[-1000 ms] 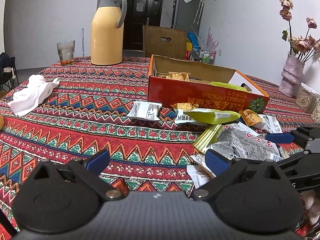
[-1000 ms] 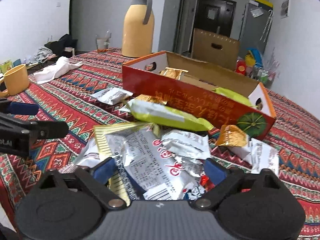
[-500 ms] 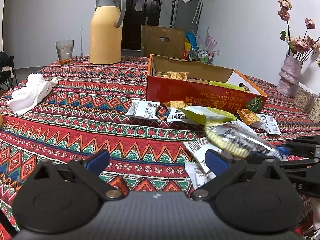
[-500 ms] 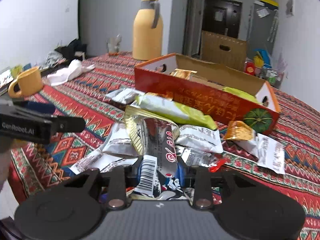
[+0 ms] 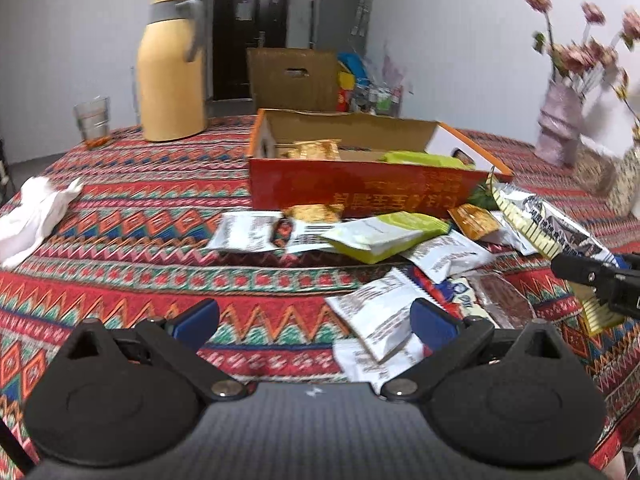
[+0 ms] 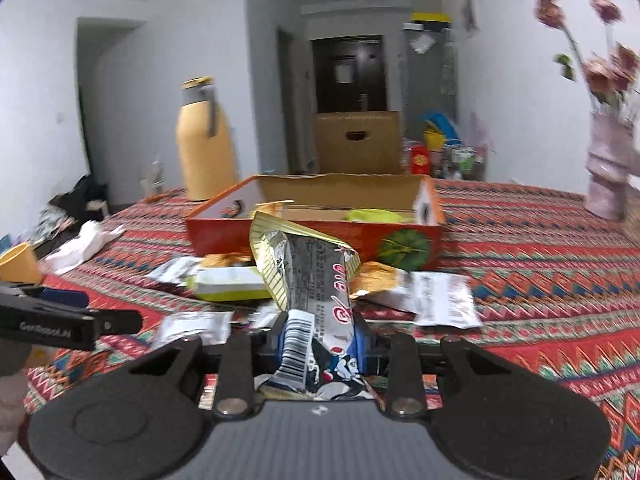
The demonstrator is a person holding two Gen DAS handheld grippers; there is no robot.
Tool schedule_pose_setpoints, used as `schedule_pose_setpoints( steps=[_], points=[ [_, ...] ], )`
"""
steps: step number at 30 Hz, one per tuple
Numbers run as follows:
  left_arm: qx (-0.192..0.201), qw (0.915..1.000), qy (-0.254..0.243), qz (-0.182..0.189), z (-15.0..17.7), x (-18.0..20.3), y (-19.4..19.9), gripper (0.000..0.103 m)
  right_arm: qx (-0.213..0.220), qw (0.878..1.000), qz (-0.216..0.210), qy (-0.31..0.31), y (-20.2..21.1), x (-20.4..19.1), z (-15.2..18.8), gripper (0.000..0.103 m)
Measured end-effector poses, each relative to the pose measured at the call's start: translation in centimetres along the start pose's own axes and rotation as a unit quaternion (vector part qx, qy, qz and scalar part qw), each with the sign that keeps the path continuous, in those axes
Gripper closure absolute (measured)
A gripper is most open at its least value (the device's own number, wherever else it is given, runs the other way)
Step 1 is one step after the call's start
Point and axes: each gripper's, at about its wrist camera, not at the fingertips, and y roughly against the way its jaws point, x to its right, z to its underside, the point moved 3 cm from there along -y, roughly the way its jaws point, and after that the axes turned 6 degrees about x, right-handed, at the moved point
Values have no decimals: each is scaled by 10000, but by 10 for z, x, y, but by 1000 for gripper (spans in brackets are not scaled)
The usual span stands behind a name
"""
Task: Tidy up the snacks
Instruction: 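Grasp a white packet with the left tool while the right holds the silver wrapper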
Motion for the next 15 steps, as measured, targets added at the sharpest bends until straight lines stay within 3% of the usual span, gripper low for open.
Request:
schedule_pose_setpoints(
  steps=[8,15],
  points=[
    [-368,9933,-1083,177,-3,34,-39,0,13,9987,312,-392,-7,33,9,73],
    [-587,9878,-1402,351,-3,43,-64,1,49,9975,418,-561,-8,49,13,73]
  ],
)
